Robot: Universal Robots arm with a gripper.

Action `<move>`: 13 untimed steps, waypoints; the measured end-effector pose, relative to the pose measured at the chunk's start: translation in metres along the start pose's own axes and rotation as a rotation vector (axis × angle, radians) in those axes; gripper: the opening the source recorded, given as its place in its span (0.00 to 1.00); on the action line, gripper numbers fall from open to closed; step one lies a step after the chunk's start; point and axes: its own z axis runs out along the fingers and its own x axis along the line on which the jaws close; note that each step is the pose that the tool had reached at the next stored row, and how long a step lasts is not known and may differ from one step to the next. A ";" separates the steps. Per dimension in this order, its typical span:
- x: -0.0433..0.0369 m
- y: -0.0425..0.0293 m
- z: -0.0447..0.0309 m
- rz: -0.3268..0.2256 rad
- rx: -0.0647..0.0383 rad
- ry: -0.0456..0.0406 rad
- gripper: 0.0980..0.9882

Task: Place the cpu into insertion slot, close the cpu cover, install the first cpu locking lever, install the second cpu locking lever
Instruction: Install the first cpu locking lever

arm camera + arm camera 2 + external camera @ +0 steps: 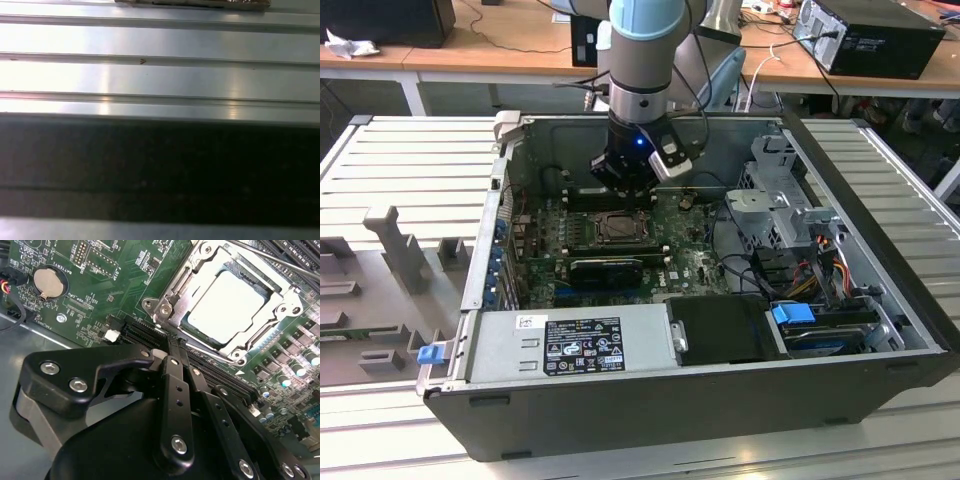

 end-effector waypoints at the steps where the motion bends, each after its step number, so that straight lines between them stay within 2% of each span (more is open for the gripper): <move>1: 0.0000 0.0000 0.0003 0.000 0.002 0.0001 0.01; 3: 0.0000 0.0000 0.0009 0.000 0.009 0.0003 0.01; 8: -0.0001 0.0001 0.0027 0.000 0.034 0.0011 0.01; 11: -0.0002 0.0004 0.0036 0.000 0.035 0.0012 0.01; 13: -0.0004 0.0005 0.0041 -0.001 0.030 0.0010 0.01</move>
